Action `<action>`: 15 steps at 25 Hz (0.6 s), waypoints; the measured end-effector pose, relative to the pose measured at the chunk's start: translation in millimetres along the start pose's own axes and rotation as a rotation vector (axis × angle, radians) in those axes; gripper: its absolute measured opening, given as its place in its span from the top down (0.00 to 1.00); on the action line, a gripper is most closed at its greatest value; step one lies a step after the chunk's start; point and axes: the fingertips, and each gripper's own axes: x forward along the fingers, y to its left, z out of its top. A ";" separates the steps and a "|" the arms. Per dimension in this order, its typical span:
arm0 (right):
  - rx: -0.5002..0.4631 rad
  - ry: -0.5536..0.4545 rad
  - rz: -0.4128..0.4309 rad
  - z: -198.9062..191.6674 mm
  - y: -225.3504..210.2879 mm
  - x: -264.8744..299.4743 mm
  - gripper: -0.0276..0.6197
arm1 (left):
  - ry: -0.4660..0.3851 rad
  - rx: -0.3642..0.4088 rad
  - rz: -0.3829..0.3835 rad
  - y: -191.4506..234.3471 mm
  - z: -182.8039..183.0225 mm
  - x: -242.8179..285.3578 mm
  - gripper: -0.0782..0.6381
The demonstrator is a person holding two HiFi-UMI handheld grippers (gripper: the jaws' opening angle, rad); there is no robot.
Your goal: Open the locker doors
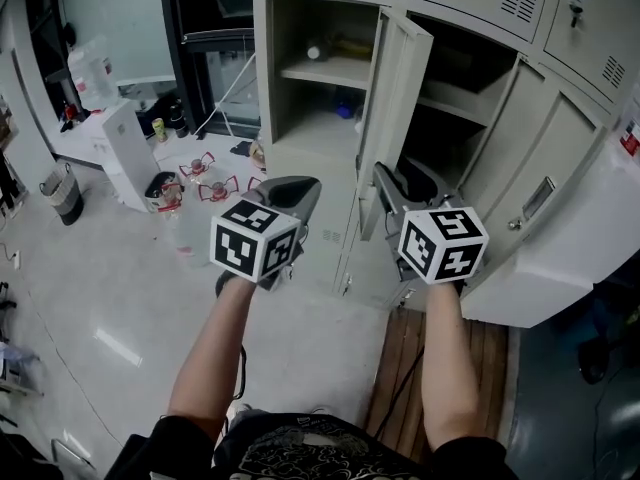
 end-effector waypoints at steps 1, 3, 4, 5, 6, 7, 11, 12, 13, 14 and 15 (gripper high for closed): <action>0.001 0.001 -0.011 -0.8 2.3 -0.4 0.72 | -0.001 0.001 0.002 2.5 -1.3 -4.0 0.89; 0.005 0.002 -0.034 -1.6 7.7 -1.2 0.72 | 0.000 0.003 0.005 8.6 -3.9 -13.2 0.89; 0.006 0.003 -0.047 -2.0 10.6 -1.8 0.72 | -0.001 0.005 0.008 12.4 -5.2 -18.6 0.89; 0.006 0.005 -0.061 -2.6 13.5 -2.6 0.72 | -0.002 0.006 0.012 16.6 -6.6 -24.2 0.89; 0.007 0.007 -0.076 -3.5 16.5 -3.2 0.72 | -0.005 0.005 0.017 21.0 -8.1 -30.0 0.89; 0.011 0.009 -0.091 -4.5 19.8 -3.7 0.72 | -0.006 0.003 0.019 25.2 -9.9 -36.0 0.89; 0.026 0.019 -0.119 -8.0 41.0 -3.6 0.72 | 0.001 0.001 0.025 40.4 -18.3 -62.3 0.89; 0.029 0.022 -0.120 -8.9 48.3 -3.0 0.72 | 0.003 0.002 0.026 44.0 -20.2 -69.4 0.89; 0.033 0.024 -0.118 -10.1 56.4 -2.1 0.72 | 0.006 0.002 0.028 47.4 -22.3 -76.5 0.89; 0.038 0.027 -0.116 -11.7 65.0 -0.7 0.72 | 0.008 0.002 0.031 51.0 -24.6 -83.6 0.89; 0.044 0.029 -0.111 -13.6 74.3 1.3 0.72 | 0.011 0.002 0.034 54.9 -27.2 -91.0 0.89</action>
